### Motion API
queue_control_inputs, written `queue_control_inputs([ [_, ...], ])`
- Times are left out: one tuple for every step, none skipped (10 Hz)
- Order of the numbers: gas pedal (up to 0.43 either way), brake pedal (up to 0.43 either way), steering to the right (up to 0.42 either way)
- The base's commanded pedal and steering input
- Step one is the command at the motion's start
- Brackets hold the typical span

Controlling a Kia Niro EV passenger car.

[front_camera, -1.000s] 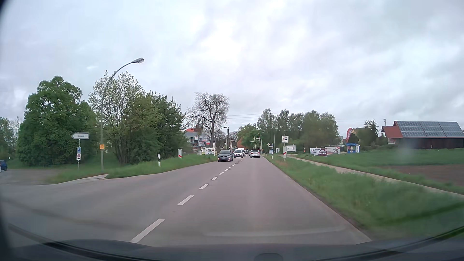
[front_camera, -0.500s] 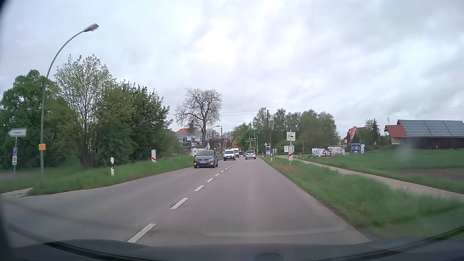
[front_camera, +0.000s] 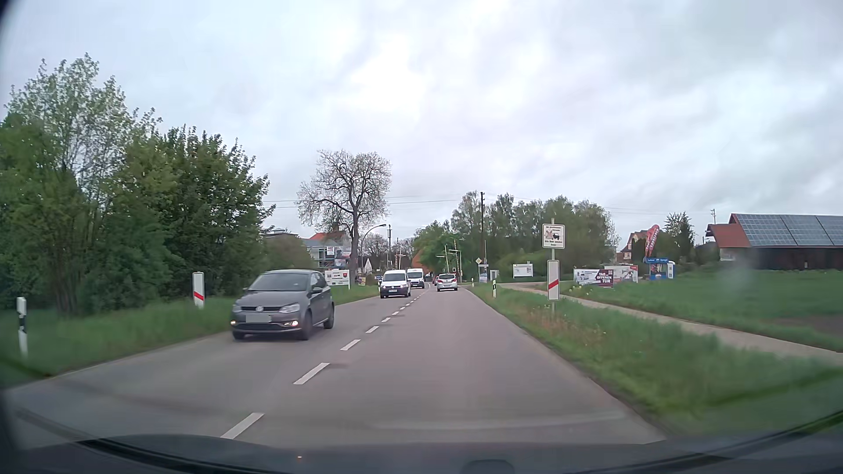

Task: Follow the waypoints while adhering to traffic rules and regulations

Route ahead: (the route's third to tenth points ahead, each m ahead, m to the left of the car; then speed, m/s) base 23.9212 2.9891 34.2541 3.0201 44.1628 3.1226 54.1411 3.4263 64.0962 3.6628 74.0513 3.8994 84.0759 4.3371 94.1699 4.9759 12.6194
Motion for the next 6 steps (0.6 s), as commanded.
queue_control_inputs([
  [0.098,0.000,0.002],
  [0.098,0.000,0.002],
  [0.098,0.000,0.002],
  [0.098,0.000,0.002],
  [0.047,0.000,0.002],
  [0.000,0.000,0.002],
])
